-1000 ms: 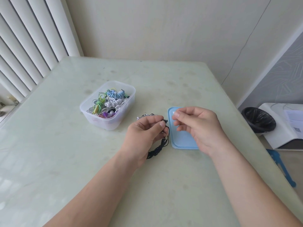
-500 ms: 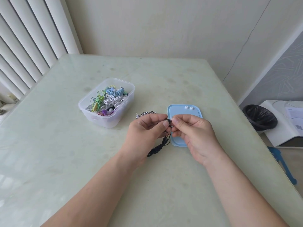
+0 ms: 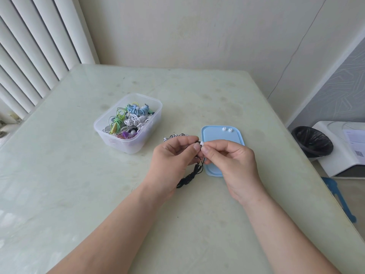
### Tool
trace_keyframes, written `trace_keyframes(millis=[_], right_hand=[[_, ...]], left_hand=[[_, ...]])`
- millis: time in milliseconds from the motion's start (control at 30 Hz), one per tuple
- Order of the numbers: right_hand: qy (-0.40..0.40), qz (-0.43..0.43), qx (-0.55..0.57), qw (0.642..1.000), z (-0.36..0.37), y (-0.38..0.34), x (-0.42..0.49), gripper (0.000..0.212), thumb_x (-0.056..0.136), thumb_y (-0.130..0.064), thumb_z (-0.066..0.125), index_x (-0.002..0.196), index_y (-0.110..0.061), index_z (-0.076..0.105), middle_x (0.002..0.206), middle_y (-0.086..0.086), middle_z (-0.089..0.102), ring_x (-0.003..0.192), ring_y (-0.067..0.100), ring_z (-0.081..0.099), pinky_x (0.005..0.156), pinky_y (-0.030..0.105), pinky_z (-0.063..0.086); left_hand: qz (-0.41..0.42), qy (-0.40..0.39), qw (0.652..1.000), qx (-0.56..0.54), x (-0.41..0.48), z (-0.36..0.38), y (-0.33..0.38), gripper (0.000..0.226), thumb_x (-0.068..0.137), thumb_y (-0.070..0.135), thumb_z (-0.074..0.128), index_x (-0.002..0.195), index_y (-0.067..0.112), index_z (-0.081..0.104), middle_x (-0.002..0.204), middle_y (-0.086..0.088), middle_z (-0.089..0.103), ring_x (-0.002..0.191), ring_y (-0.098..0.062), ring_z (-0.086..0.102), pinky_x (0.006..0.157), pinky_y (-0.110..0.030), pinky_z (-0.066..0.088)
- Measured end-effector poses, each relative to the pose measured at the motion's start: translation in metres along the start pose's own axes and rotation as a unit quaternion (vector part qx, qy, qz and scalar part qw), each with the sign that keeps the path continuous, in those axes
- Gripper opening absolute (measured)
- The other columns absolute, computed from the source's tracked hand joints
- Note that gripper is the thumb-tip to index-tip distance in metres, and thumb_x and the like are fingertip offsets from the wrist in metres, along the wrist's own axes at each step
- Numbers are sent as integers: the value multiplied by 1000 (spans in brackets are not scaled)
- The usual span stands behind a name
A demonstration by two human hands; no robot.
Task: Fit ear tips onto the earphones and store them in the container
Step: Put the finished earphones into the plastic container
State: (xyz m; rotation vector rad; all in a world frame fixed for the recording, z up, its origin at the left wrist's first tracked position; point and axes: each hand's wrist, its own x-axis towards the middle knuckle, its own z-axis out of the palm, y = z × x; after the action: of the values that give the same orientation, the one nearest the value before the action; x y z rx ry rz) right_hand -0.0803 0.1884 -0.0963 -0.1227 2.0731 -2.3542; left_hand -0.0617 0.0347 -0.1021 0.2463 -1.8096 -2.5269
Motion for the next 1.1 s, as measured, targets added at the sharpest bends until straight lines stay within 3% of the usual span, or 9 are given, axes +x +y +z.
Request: trace_keyframes(millis=[300, 533, 900, 1100], right_hand=[[13, 7, -3, 1000, -2, 0, 3, 7, 86, 0, 77, 93, -2, 77, 81, 14, 77, 72, 20, 70, 69, 26, 56], [-22, 36, 33, 999, -7, -1, 6, 9, 86, 0, 76, 86, -9, 78, 84, 18, 76, 83, 31, 72, 71, 30, 55], [-76, 2, -54, 996, -10, -3, 6, 8, 94, 2, 67, 89, -3, 69, 72, 1, 70, 64, 15, 60, 66, 24, 54], [-37, -6, -39, 999, -5, -2, 4, 8, 92, -1, 72, 86, -7, 72, 73, -3, 73, 67, 10, 66, 65, 22, 53]], left_hand=[[3, -17, 1000, -4, 0, -1, 0, 11, 96, 1, 69, 106, 4, 73, 91, -11, 78, 81, -20, 74, 76, -26, 58], [7, -27, 1000, -2, -1, -1, 0, 11, 97, 0, 68, 105, 5, 73, 87, -11, 77, 80, -22, 73, 79, -31, 58], [21, -33, 999, 32, -2, 0, 0, 11, 97, -1, 68, 100, 7, 74, 81, -7, 75, 76, -18, 71, 77, -27, 57], [19, -32, 999, 30, 0, -1, -1, 9, 97, 2, 68, 101, 6, 74, 85, -12, 75, 79, -20, 71, 80, -31, 58]])
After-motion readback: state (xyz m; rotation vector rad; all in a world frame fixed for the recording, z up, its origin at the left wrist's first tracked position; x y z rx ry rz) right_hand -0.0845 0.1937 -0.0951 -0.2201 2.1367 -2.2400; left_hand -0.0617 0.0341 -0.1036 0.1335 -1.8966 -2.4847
